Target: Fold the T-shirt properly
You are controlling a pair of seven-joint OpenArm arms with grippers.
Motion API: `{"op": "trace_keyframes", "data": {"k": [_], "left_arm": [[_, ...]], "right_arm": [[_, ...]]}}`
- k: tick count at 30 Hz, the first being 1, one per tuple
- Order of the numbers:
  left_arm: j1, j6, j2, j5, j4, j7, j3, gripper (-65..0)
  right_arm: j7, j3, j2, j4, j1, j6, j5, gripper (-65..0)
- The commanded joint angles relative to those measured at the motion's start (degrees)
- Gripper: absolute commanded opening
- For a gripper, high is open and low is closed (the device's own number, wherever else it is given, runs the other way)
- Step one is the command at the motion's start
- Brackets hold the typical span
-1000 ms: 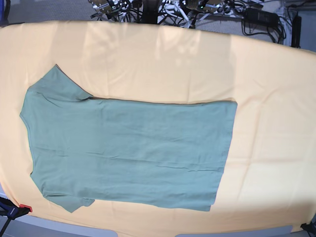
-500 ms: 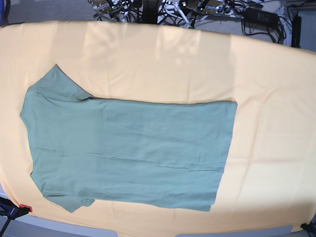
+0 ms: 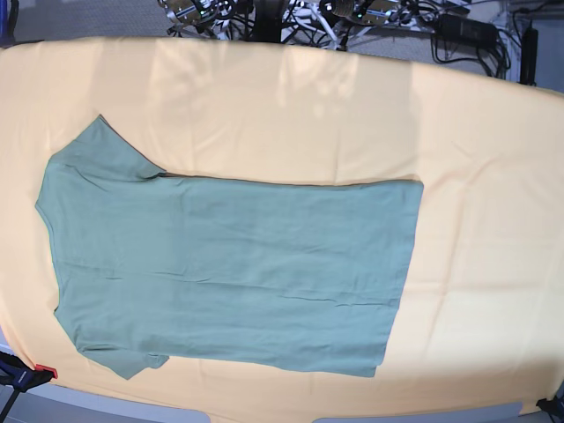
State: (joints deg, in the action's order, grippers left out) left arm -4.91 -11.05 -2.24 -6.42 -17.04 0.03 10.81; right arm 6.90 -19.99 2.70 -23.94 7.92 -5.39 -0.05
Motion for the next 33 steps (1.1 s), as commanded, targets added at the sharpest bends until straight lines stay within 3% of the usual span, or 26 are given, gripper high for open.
{"op": "trace_keyframes", "data": {"k": [1,10,13,16,21,26,33], "left_arm": [[0.2,-0.5,0.0,0.0,-0.3,-0.1,0.1,-65.0],[0.2,-0.5,0.0,0.0,-0.4,0.0,0.1,-65.0],[0.0,-0.5,0.0,0.0,-1.3,2.4,0.1,-65.0],[-1.1,-1.8,-1.0,0.0,-4.0,5.7,0.1,-65.0],[-5.9,-2.9,-3.8,0.0,-10.4,6.6,0.1,-65.0],[-11.4,-2.9,-6.7,-0.1,-18.5,8.9,0.1,-65.0],[-21.0,-2.9,-12.9,-4.7,-35.7,14.8,0.1,-65.0]], "right_arm": [[0.3,0.1,0.0,-0.4,0.2,-0.2,0.0,-65.0],[0.5,0.1,0.0,-0.4,0.1,-1.7,0.2,-65.0],[3.9,0.1,0.1,-0.4,0.2,-2.2,0.2,-65.0],[5.8,0.1,1.0,-1.6,1.4,-4.8,0.0,-65.0],[6.5,0.1,4.7,-11.4,7.3,-7.5,0.0,-65.0],[10.5,0.1,7.8,-23.9,14.1,-10.1,0.2,-65.0],[11.0,0.1,11.5,-40.7,25.3,-10.7,0.2,-65.0]]}}
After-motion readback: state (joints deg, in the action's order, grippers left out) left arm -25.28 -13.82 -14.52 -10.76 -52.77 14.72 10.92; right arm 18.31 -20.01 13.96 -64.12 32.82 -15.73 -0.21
